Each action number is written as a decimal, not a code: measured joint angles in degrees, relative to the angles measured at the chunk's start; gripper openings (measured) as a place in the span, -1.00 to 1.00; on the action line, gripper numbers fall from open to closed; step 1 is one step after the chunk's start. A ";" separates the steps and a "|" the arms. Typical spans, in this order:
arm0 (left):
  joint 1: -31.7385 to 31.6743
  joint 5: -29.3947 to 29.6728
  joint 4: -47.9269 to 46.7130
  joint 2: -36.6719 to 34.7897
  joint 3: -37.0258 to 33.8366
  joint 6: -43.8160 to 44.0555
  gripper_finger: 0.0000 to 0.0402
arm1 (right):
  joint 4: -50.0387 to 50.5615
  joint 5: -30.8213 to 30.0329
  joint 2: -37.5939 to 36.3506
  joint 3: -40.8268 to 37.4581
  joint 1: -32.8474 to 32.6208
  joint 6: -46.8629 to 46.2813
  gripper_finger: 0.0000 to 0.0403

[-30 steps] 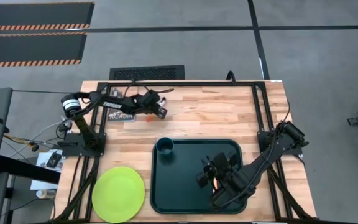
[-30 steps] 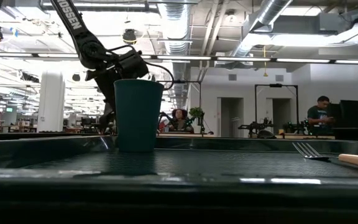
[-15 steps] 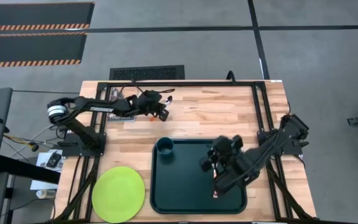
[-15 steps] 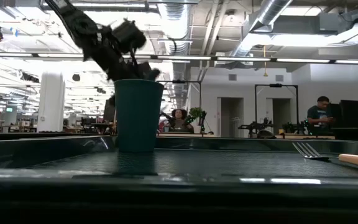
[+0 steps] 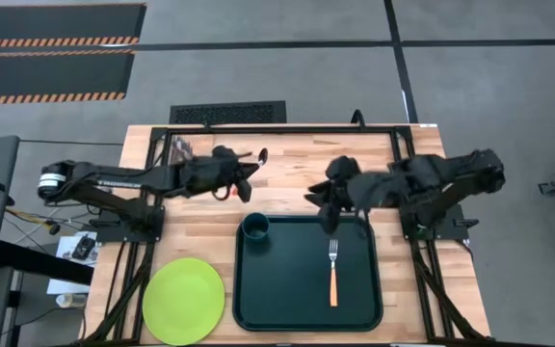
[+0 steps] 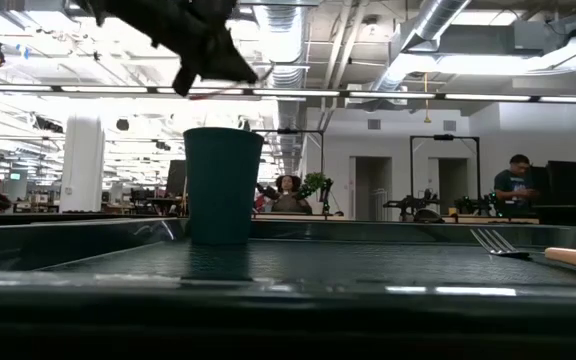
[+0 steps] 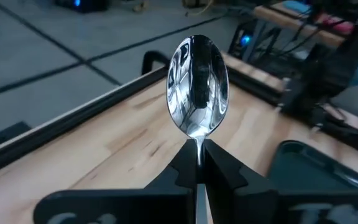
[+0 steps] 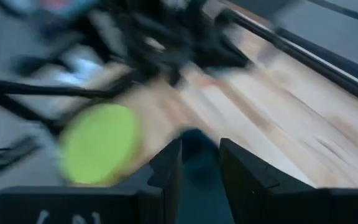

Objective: Pick and place plate/cup/fork/spoon on tray
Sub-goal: Put the orange spoon on the black tray to the right of the light orange fork

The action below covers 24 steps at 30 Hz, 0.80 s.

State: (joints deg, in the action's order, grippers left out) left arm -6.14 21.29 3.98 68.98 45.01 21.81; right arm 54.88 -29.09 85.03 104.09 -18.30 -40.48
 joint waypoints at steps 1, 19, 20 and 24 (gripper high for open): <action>1.26 0.93 0.06 -0.52 0.00 -0.27 -1.00 | -2.41 2.22 -0.06 0.00 1.40 2.43 -0.34; 15.78 15.05 -1.52 -1.76 0.02 -2.15 -1.00 | -10.25 20.41 15.03 -1.52 16.64 7.99 0.34; 15.93 15.14 -1.93 -1.76 0.02 -2.15 -1.00 | -10.43 20.51 15.79 -1.51 16.65 7.99 0.34; 16.70 15.17 -3.92 -1.76 0.02 -1.47 -1.00 | -10.62 22.37 16.62 -1.37 17.33 8.05 0.34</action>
State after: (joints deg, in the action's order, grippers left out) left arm 10.56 36.46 0.06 67.22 45.04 20.33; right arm 44.26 -6.72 101.65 102.72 -0.97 -32.43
